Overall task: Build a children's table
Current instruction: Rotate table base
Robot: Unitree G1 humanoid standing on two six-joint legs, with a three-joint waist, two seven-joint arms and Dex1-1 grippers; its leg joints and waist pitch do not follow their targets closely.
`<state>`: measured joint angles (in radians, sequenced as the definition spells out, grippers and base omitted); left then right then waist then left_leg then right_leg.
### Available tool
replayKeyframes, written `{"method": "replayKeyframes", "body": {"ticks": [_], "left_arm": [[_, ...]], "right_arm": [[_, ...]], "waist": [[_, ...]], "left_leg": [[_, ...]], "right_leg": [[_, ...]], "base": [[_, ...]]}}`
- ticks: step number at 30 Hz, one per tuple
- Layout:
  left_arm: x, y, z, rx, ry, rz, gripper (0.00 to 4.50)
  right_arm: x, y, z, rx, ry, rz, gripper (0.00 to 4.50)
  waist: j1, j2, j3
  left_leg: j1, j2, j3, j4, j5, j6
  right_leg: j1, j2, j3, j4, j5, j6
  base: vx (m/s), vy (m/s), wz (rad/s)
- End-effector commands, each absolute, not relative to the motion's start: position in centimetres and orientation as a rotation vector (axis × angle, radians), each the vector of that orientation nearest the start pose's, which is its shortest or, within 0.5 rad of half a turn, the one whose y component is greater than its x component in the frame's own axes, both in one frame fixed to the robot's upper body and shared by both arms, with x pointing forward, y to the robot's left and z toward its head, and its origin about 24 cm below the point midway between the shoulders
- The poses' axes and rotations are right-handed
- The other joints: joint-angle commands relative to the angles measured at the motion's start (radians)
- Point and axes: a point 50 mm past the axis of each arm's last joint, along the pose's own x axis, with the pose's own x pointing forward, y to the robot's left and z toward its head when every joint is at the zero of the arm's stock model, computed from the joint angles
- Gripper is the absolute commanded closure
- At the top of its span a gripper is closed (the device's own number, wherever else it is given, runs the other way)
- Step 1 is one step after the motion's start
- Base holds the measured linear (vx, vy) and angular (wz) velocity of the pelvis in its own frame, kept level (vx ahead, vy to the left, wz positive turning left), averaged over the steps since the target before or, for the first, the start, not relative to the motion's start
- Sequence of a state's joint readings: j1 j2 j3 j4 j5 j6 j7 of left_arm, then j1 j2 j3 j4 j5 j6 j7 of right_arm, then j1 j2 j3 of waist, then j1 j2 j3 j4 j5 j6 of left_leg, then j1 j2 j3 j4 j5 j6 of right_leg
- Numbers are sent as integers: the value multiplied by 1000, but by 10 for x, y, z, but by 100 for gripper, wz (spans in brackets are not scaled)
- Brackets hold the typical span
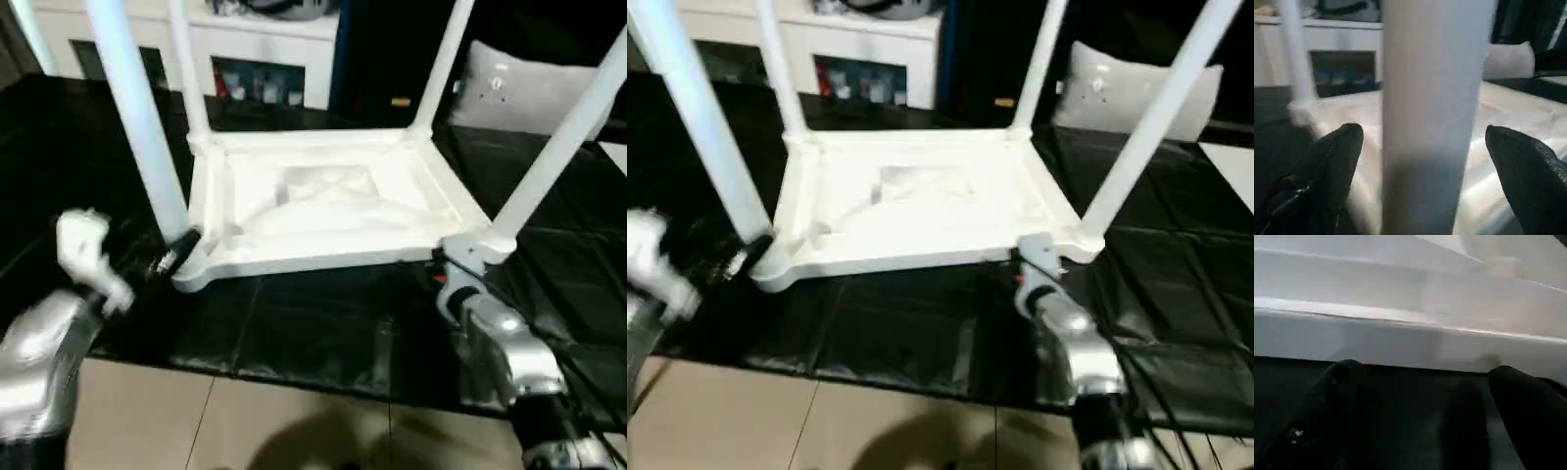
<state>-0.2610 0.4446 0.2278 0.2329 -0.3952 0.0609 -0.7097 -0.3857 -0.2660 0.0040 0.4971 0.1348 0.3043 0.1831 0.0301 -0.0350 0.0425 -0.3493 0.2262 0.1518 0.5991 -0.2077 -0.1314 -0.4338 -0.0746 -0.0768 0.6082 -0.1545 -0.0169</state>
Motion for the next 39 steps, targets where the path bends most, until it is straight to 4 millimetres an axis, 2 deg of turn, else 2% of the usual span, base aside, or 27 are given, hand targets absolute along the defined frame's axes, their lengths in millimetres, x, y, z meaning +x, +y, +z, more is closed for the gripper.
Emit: {"method": "replayKeyframes", "body": {"ticks": [1, 2, 3, 5, 8, 9, 10, 12, 13, 15, 16, 17, 19, 20, 22, 24, 26, 29, 30, 31, 32, 33, 34, 36, 37, 38, 39], "left_arm": [[297, 241, 98, 15, -53, -545, 8], [297, 241, 98, 14, -53, -549, 8], [302, 232, 100, 3, -44, -617, 8], [306, 224, 100, -9, -30, -687, 8], [301, 205, 99, -26, 19, -888, 8], [297, 199, 99, -38, 39, -960, 8], [297, 199, 99, -38, 39, -960, 8], [287, 185, 103, -90, 83, -1122, 8], [287, 184, 103, -95, 86, -1134, 8], [278, 171, 108, -139, 99, -1240, 8], [273, 163, 111, -167, 99, -1302, 8], [273, 163, 111, -167, 99, -1302, 8], [264, 146, 116, -212, 78, -1397, 8], [262, 129, 123, -256, 32, -1439, 8], [262, 124, 125, -270, 21, -1448, 8], [261, 112, 129, -298, 9, -1487, 8], [261, 102, 131, -318, 2, -1525, 8], [262, 95, 133, -319, -1, -1543, 8], [263, 85, 135, -323, -9, -1565, 8], [266, 77, 137, -315, -26, -1559, 8], [266, 76, 137, -314, -27, -1558, 8], [273, 66, 140, -292, -57, -1527, 8], [276, 62, 141, -283, -69, -1504, 8], [288, 50, 142, -227, -106, -1421, 8], [288, 50, 142, -227, -106, -1421, 8], [292, 48, 142, -213, -108, -1387, 8], [298, 48, 142, -192, -117, -1336, 8]], "right_arm": [[322, -199, 18, -95, 427, 127, 0], [322, -199, 18, -95, 428, 127, 0], [327, -199, 17, -98, 433, 125, 0], [331, -199, 17, -102, 438, 123, 0], [341, -194, 16, -100, 442, 139, 0], [344, -192, 16, -97, 444, 147, 0], [344, -192, 16, -97, 444, 147, 0], [351, -182, 19, -85, 431, 193, 0], [351, -181, 19, -83, 430, 197, 0], [355, -169, 23, -75, 405, 255, 0], [357, -161, 24, -68, 394, 294, 0], [357, -161, 24, -68, 394, 294, 0], [359, -145, 26, -69, 367, 383, 0], [358, -128, 26, -66, 356, 466, 0], [358, -124, 25, -64, 353, 490, 0], [356, -113, 25, -64, 341, 552, 0], [353, -103, 23, -64, 335, 610, 0], [351, -100, 22, -69, 337, 637, 0], [348, -97, 19, -78, 339, 668, 0], [347, -96, 17, -83, 339, 675, 0], [347, -96, 17, -83, 339, 675, 0], [346, -95, 16, -87, 336, 683, 0], [346, -95, 15, -87, 334, 688, 0], [345, -96, 14, -88, 330, 685, 0], [345, -96, 14, -88, 330, 685, 0], [345, -99, 13, -93, 334, 668, 0], [345, -105, 11, -106, 343, 630, 0]], "waist": [[1, 1, -63], [3, 4, -64], [2, -1, -64], [2, 3, -62], [2, 3, -60], [2, -2, -59], [4, 0, -60], [4, -2, -61], [2, -8, -62], [-1, -9, -63], [-5, -18, -61], [-6, -15, -62], [-17, -18, -62], [-20, -24, -61], [-25, -23, -60], [-33, -27, -61], [-37, -28, -61], [-36, -28, -61], [-36, -26, -61], [-33, -20, -61], [-35, -22, -60], [-29, -15, -60], [-27, -20, -60], [-21, -24, -61], [-21, -28, -62], [-19, -16, -62], [-22, -24, -63]], "left_leg": [[-15, -19, 22, -70, -147, 9], [-13, -21, 25, -67, -130, 11], [-14, -20, 27, -66, -123, 18], [-9, -20, 29, -65, -134, 20], [-5, -14, 31, -66, -171, 14], [-6, -14, 31, -67, -180, 14], [-6, -13, 31, -67, -178, 13], [-7, -13, 31, -67, -172, 15], [-9, -11, 31, -66, -166, 14], [-10, -11, 32, -65, -150, 12], [-15, -11, 33, -65, -143, 16], [-13, -10, 33, -64, -139, 16], [-16, -9, 32, -64, -141, 19], [-19, -11, 33, -63, -140, 22], [-18, -10, 33, -62, -143, 27], [-19, -10, 32, -62, -142, 31], [-17, -9, 33, -61, -147, 35], [-15, -9, 33, -60, -145, 42], [-13, -7, 33, -60, -146, 42], [-10, -7, 33, -59, -142, 41], [-11, -7, 34, -60, -141, 44], [-10, -7, 33, -61, -140, 41], [-7, -7, 34, -60, -152, 42], [-10, -8, 33, -60, -156, 45], [-13, -9, 32, -60, -158, 48], [-13, -9, 30, -60, -158, 46], [-14, -10, 31, -59, -161, 48]], "right_leg": [[78, -34, 39, -61, -213, -135], [76, -33, 42, -57, -201, -141], [75, -34, 44, -56, -200, -147], [70, -33, 43, -58, -217, -157], [63, -37, 44, -57, -265, -171], [64, -36, 44, -57, -276, -172], [66, -37, 45, -58, -268, -172], [65, -39, 46, -53, -261, -181], [68, -39, 47, -48, -249, -183], [70, -40, 46, -43, -219, -193], [72, -38, 47, -46, -214, -192], [71, -38, 47, -43, -207, -195], [72, -38, 46, -42, -212, -203], [74, -37, 46, -45, -217, -200], [72, -36, 47, -47, -217, -203], [74, -35, 46, -47, -220, -198], [72, -35, 47, -48, -223, -199], [71, -35, 47, -50, -229, -200], [69, -35, 47, -51, -227, -205], [68, -34, 48, -49, -215, -210], [67, -33, 47, -52, -209, -212], [69, -34, 47, -49, -200, -219], [69, -32, 46, -53, -198, -219], [73, -33, 46, -55, -207, -210], [77, -35, 46, -57, -224, -199], [77, -37, 46, -55, -229, -198], [77, -35, 45, -60, -244, -189]], "base": [[0, 0, 0], [0, 0, 0], [0, 0, 0], [0, 0, 0], [0, 0, 0], [0, 0, 0], [0, 0, 0], [0, 0, 0], [0, 0, 0], [0, 0, 0], [0, 0, 0], [0, 0, 0], [0, 0, 0], [0, 0, 0], [0, 0, 0], [0, 0, 0], [0, 0, 0], [0, 0, 0], [0, 0, 0], [0, 0, 0], [0, 0, 0], [0, 0, 0], [0, 0, 0], [0, 0, 0], [0, 0, 0], [0, 0, 0], [0, 0, 0]]}}
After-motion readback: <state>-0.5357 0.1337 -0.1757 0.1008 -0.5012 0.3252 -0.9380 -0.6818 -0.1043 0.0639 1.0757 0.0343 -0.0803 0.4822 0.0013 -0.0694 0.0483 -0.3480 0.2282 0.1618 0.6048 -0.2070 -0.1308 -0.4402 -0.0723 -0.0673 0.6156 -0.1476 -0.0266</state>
